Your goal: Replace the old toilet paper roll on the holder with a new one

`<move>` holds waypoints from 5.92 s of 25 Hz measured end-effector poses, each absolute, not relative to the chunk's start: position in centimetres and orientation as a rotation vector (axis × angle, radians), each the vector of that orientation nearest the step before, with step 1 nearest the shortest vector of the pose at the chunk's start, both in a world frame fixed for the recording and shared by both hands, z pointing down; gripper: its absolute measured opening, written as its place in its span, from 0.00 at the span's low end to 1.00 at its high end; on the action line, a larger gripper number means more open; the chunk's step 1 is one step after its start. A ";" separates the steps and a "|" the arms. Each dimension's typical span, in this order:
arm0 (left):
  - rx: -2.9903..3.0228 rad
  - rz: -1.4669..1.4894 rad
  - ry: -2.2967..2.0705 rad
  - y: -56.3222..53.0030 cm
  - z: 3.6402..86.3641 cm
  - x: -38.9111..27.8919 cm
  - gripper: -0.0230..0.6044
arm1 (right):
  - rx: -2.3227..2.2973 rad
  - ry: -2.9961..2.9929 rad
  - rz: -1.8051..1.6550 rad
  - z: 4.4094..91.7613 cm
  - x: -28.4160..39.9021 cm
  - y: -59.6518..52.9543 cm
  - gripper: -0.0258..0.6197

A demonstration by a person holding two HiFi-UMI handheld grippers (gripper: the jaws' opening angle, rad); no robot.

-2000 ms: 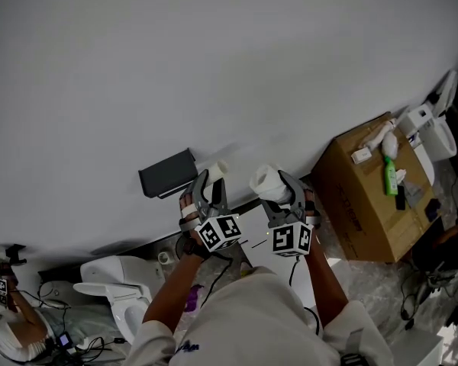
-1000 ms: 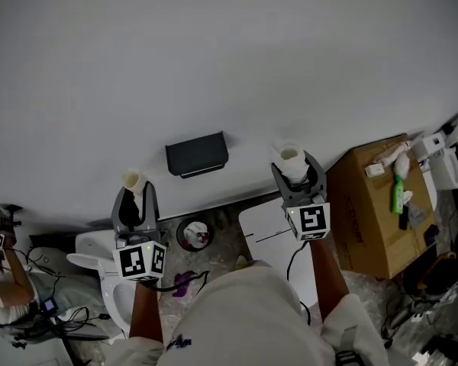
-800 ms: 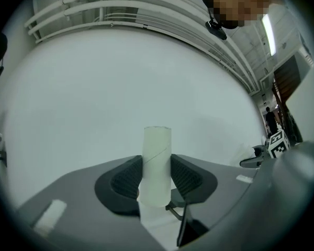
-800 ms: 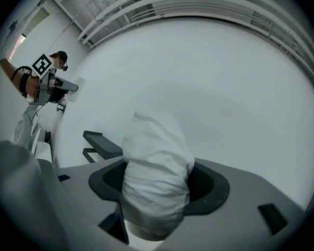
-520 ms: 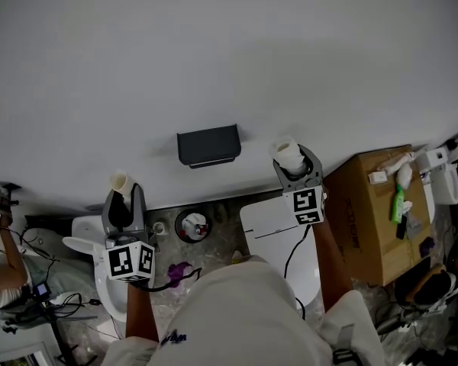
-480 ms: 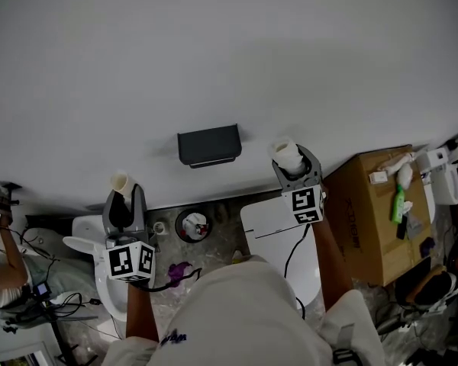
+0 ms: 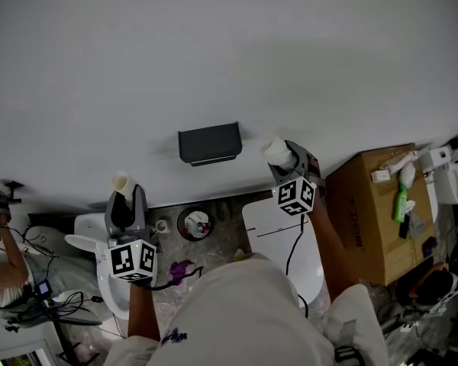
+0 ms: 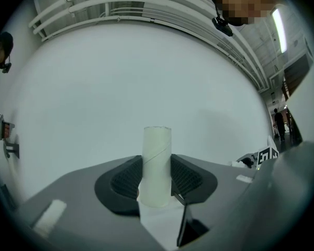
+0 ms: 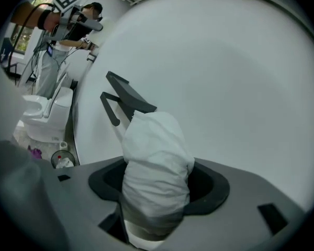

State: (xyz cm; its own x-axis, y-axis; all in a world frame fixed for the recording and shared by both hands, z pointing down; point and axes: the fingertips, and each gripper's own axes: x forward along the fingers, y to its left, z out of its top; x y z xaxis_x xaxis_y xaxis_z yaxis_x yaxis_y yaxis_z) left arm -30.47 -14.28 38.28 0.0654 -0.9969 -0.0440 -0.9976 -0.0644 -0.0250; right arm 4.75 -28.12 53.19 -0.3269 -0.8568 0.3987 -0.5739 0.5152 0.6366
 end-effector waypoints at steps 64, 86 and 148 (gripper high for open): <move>-2.362 -0.033 2.086 -16.7 41.1 -28.3 0.32 | 0.693 -1.725 -1.232 60.3 -11.2 -29.0 0.49; -2.382 -0.040 2.080 -17.5 41.9 -28.0 0.32 | 0.692 -1.760 -1.301 60.0 -17.0 -28.1 0.49; -2.390 -0.054 2.064 -14.7 41.3 -25.1 0.32 | 0.893 -1.987 -1.139 54.7 -15.4 -20.0 0.73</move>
State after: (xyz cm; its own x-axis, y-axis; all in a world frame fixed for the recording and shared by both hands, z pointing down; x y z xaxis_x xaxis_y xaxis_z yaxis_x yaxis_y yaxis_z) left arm -25.14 -14.70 41.25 0.1451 -0.9887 0.0369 -0.9893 -0.1456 -0.0097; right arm -15.39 -20.04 54.67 -0.5412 -0.8140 0.2111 -0.2291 0.3843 0.8943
